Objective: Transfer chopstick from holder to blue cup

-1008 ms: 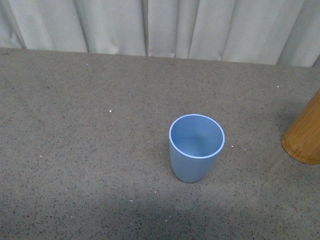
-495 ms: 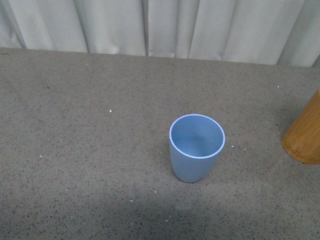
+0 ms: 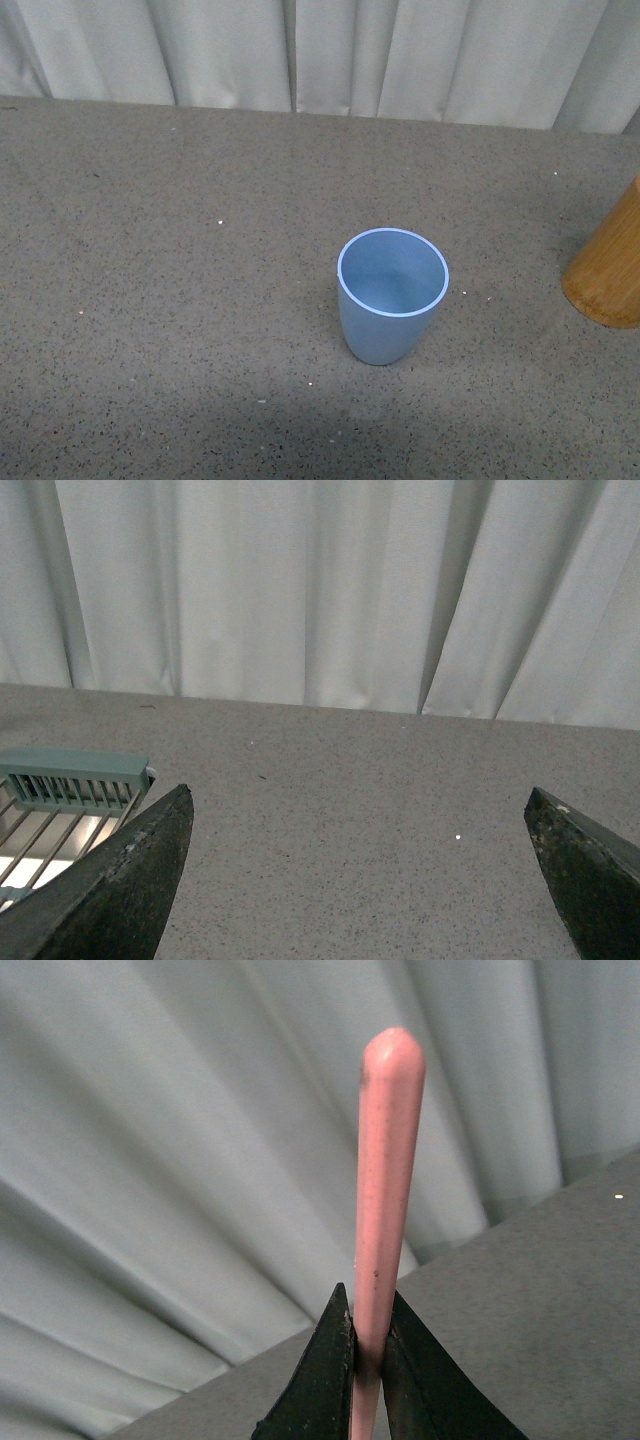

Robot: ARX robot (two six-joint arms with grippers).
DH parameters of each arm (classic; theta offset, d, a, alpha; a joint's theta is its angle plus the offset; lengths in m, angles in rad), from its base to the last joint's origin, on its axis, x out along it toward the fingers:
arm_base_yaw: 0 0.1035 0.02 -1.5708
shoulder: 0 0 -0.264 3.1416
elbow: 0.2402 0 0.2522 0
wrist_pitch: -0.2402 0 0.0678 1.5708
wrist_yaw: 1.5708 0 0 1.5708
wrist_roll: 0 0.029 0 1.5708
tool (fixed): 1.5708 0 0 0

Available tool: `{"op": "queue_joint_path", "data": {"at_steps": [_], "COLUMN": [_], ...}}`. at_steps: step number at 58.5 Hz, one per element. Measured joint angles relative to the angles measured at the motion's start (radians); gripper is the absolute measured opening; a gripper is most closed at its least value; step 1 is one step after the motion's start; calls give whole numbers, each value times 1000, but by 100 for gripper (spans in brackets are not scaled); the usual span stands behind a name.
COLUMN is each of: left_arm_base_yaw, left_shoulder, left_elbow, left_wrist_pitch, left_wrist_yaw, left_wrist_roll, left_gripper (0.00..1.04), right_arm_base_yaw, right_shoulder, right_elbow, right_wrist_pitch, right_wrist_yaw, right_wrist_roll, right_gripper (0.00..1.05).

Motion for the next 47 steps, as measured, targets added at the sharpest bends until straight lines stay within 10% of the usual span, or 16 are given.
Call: {"op": "queue_joint_path", "data": {"at_steps": [29, 47], "left_arm_base_yaw": [0, 0], "left_shoulder": [0, 0], "left_elbow": [0, 0], "left_wrist_pitch": [0, 0], "left_wrist_yaw": [0, 0], "left_wrist_roll": [0, 0], "left_gripper": [98, 98], "right_arm_base_yaw": [456, 474], "right_shoulder": [259, 334], "right_elbow": [-88, -150], "right_wrist_pitch": [197, 249], "right_wrist_yaw": [145, 167], "right_wrist_roll": [196, 216], "right_gripper": [4, 4]}}
